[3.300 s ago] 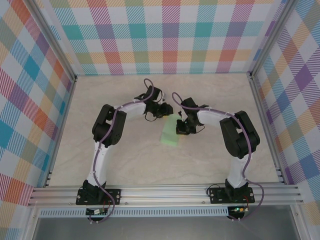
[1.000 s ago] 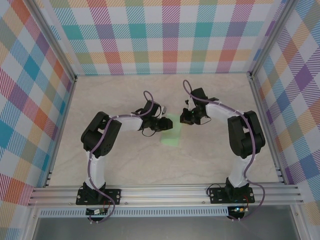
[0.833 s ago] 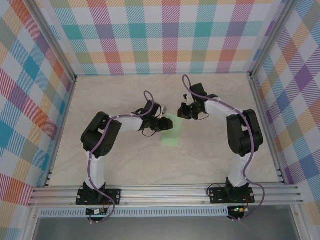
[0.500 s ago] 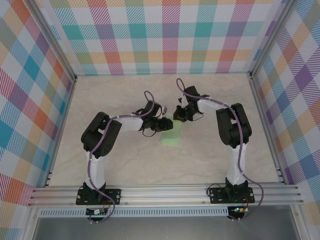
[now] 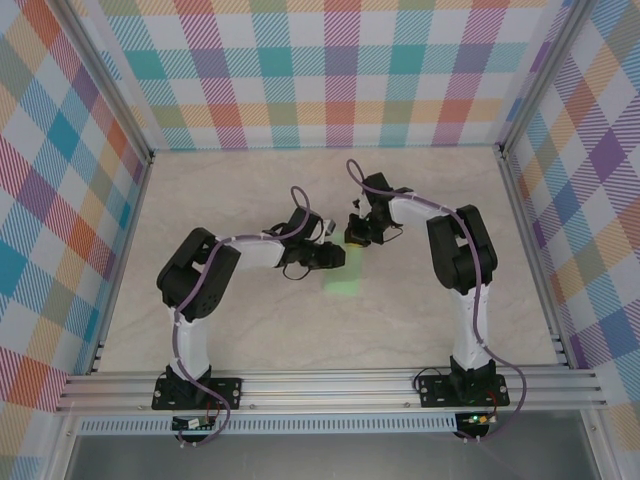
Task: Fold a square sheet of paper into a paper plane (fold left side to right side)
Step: First fold the square sheet of paper in half at the center of the table.
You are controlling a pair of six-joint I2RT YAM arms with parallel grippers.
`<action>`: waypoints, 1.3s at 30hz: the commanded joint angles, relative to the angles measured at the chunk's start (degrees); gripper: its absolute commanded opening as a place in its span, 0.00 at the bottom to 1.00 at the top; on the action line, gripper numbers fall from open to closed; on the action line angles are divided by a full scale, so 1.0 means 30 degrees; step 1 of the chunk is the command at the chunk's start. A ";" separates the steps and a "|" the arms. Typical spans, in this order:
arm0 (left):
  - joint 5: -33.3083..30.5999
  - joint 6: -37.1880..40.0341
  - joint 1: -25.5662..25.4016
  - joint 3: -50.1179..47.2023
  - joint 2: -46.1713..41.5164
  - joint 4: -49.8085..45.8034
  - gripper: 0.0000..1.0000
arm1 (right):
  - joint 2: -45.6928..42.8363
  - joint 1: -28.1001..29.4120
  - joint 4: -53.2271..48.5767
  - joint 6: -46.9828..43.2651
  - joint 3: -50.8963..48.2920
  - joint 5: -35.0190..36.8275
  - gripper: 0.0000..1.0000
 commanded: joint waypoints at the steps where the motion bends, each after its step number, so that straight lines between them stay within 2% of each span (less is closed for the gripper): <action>1: 0.0358 0.0858 -0.0344 -0.1311 -0.0864 -0.2303 0.34 | 0.0863 -0.0099 -0.1208 -0.0444 0.0134 0.1271 0.06; 22: 0.1141 0.0653 -0.1824 -0.6116 -0.3119 -0.1009 0.34 | 0.1246 -0.0050 -0.1783 -0.0806 0.0686 0.1561 0.06; 31: 0.0625 0.0238 -0.2892 -0.7297 -0.4106 -0.1008 0.34 | 0.1398 -0.0041 -0.1997 -0.1201 0.1006 0.1561 0.06; 39: 0.0516 -0.0083 -0.2972 -0.8109 -0.5855 -0.0759 0.35 | 0.1033 -0.0014 -0.1200 -0.1780 0.1214 0.0515 0.07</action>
